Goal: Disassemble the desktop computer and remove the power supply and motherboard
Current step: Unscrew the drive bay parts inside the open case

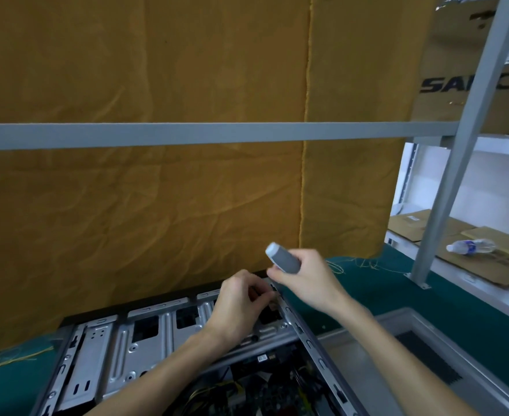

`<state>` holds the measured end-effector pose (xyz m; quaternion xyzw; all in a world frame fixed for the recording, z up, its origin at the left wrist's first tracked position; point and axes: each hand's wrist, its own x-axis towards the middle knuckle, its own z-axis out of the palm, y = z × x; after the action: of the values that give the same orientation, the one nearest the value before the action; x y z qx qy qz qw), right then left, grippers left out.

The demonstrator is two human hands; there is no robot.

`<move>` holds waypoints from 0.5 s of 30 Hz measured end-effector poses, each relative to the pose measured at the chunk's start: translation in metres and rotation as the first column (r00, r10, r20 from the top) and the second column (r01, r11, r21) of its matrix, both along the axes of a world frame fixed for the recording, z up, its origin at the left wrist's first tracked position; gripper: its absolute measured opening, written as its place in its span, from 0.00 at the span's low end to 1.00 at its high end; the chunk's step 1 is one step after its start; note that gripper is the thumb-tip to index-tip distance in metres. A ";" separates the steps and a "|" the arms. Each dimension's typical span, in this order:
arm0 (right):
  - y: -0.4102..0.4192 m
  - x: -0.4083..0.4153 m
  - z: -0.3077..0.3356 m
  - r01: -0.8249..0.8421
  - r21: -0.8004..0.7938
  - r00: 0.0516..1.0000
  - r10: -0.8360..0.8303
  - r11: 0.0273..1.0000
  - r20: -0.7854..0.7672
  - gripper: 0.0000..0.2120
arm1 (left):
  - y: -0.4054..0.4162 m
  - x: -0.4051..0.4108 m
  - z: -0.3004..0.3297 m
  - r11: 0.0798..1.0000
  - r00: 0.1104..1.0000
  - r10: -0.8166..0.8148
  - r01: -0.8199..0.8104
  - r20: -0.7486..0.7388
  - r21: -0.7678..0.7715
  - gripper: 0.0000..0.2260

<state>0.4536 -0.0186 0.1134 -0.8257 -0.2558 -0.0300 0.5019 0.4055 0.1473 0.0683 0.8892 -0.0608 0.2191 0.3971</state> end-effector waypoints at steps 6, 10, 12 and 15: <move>-0.007 -0.012 -0.009 0.008 0.186 0.975 0.034 0.982 -0.220 0.06 | -0.001 -0.013 0.018 0.625 0.945 -0.290 0.067 -0.152 -0.778 0.09; -0.005 -0.016 0.004 -0.027 0.322 0.925 0.146 0.946 -0.352 0.06 | 0.001 -0.017 0.027 0.492 0.899 -0.427 0.143 -0.095 -0.859 0.15; -0.005 -0.016 0.009 -0.059 0.344 0.913 0.190 0.937 -0.361 0.07 | 0.004 -0.018 0.031 0.509 0.899 -0.432 0.177 -0.072 -0.842 0.13; -0.005 -0.015 0.009 -0.096 0.385 0.886 0.255 0.918 -0.387 0.06 | 0.007 -0.019 0.034 0.512 0.887 -0.455 0.196 -0.071 -0.836 0.14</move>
<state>0.4382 -0.0238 0.1222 -0.6802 -0.2040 0.1530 0.6873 0.3869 0.1541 0.1026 0.6014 -0.0647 0.0139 0.7962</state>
